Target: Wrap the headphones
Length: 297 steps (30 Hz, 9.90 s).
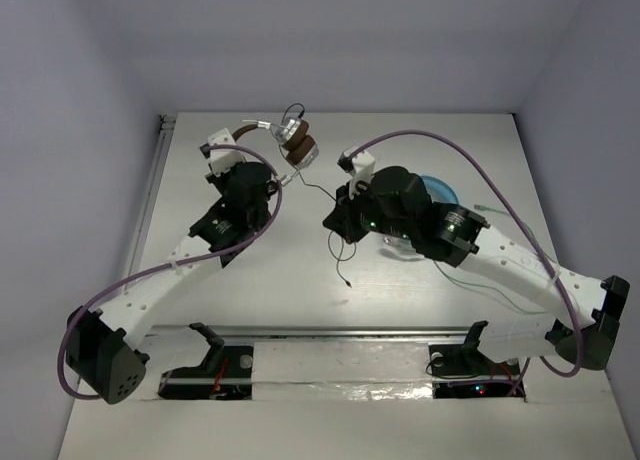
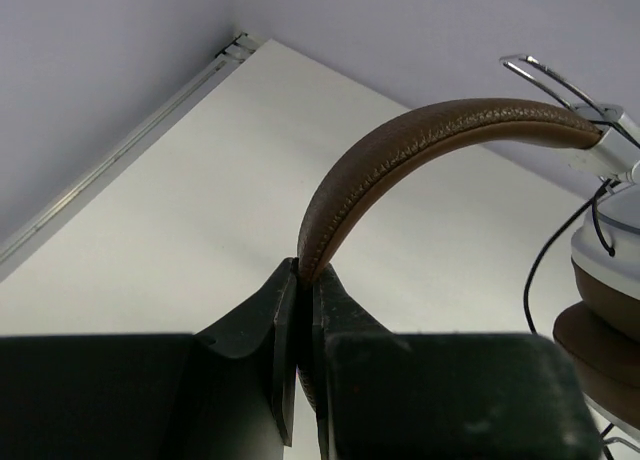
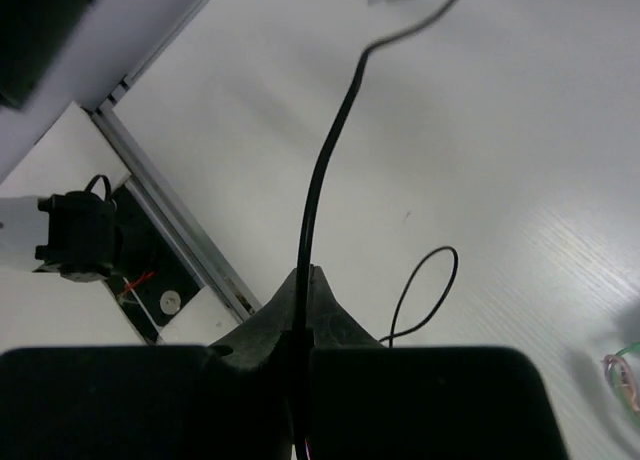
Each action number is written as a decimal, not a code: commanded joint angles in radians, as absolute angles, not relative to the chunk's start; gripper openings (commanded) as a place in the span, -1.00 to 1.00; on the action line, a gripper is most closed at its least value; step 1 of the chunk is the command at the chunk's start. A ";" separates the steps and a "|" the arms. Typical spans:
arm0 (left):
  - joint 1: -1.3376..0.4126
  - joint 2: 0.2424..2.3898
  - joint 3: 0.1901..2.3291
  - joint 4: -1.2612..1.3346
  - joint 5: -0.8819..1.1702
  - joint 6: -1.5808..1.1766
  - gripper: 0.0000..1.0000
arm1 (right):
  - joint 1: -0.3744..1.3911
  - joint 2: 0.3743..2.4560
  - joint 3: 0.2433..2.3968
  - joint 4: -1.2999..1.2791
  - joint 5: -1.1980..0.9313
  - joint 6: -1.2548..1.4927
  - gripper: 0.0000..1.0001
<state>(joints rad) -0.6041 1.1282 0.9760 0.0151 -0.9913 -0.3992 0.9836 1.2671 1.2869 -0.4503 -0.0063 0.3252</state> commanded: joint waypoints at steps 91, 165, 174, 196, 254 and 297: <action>-0.337 1.038 1.417 -0.055 0.295 -0.480 -1.00 | 0.598 1.643 0.868 0.710 -0.560 0.537 -0.37; -0.577 0.976 1.054 -0.342 0.356 -0.133 -1.00 | 0.724 1.359 1.229 -0.318 0.148 0.158 0.04; -0.440 0.977 1.129 -0.227 0.439 -0.273 -1.00 | 0.670 1.240 0.886 0.219 -0.284 0.316 0.35; -0.370 1.068 1.353 -0.196 0.557 -0.453 -1.00 | 0.624 1.131 0.807 0.378 -0.240 0.324 -0.72; -0.370 1.126 1.397 -0.134 0.410 -0.503 -1.00 | 0.626 1.249 0.666 0.615 -0.377 0.508 -1.00; -0.699 1.155 0.818 0.081 -0.423 -0.637 -1.00 | 0.822 1.198 0.830 0.603 -0.064 0.876 -1.00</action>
<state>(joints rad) -0.6800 1.2011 0.8192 -0.0227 -0.4168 -0.5777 0.8131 1.1988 0.8242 0.4023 -0.2340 0.7967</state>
